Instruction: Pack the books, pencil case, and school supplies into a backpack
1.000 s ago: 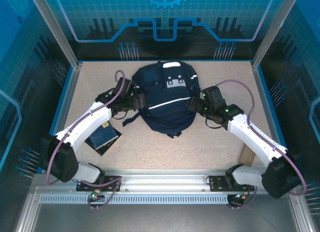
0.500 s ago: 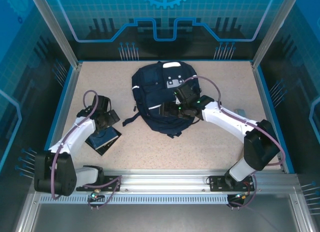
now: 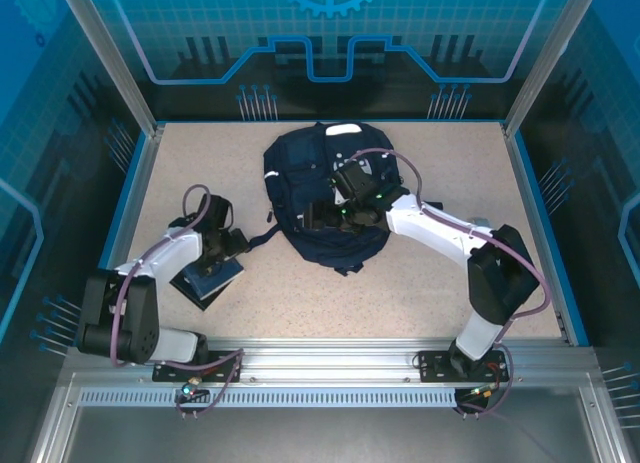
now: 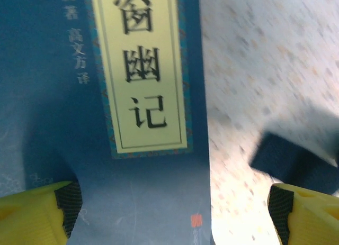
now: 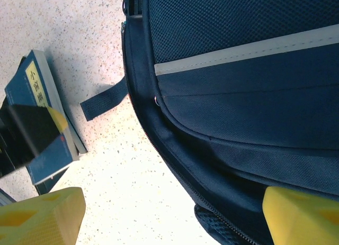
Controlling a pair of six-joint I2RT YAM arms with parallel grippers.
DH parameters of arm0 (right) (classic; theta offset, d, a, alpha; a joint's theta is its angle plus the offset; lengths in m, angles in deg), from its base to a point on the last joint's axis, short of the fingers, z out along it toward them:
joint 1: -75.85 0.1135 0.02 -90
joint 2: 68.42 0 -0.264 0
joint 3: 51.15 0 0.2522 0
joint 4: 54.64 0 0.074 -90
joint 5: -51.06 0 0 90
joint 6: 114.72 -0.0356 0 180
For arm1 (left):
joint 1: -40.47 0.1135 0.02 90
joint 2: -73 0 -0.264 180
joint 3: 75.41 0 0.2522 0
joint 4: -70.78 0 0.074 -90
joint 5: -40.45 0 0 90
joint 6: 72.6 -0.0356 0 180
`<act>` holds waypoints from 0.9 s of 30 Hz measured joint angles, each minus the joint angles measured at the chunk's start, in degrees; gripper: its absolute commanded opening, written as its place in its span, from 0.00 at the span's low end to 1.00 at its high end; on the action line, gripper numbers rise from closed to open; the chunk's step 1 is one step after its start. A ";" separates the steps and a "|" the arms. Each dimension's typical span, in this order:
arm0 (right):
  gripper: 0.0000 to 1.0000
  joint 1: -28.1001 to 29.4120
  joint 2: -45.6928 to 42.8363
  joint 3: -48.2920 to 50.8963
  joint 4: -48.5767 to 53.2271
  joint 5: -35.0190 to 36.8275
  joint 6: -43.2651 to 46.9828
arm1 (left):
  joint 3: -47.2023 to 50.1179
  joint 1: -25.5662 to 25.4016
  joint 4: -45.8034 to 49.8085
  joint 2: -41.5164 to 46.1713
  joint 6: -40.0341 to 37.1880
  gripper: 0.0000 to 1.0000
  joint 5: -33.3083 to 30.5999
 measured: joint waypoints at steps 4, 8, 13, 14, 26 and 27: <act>0.87 0.11 0.44 -0.50 -0.02 0.00 0.00 | 1.49 -6.34 0.24 2.58 2.49 0.92 2.01; 0.86 0.85 0.52 -0.55 0.04 0.15 0.00 | 3.15 -9.99 2.05 6.54 4.63 0.93 4.31; 0.85 2.97 0.55 -1.09 0.81 0.81 0.02 | 3.30 -10.38 6.29 14.23 5.51 0.98 4.44; 0.84 3.56 0.68 -1.44 1.11 0.92 0.04 | 2.95 -10.12 7.19 15.65 5.33 0.99 4.42; 0.68 14.27 15.15 -16.22 4.17 1.68 2.97 | 1.77 8.35 9.79 19.47 2.47 0.99 5.97; 0.65 14.84 16.63 -17.46 4.50 1.73 3.21 | 1.79 9.31 9.77 19.61 2.47 0.99 6.60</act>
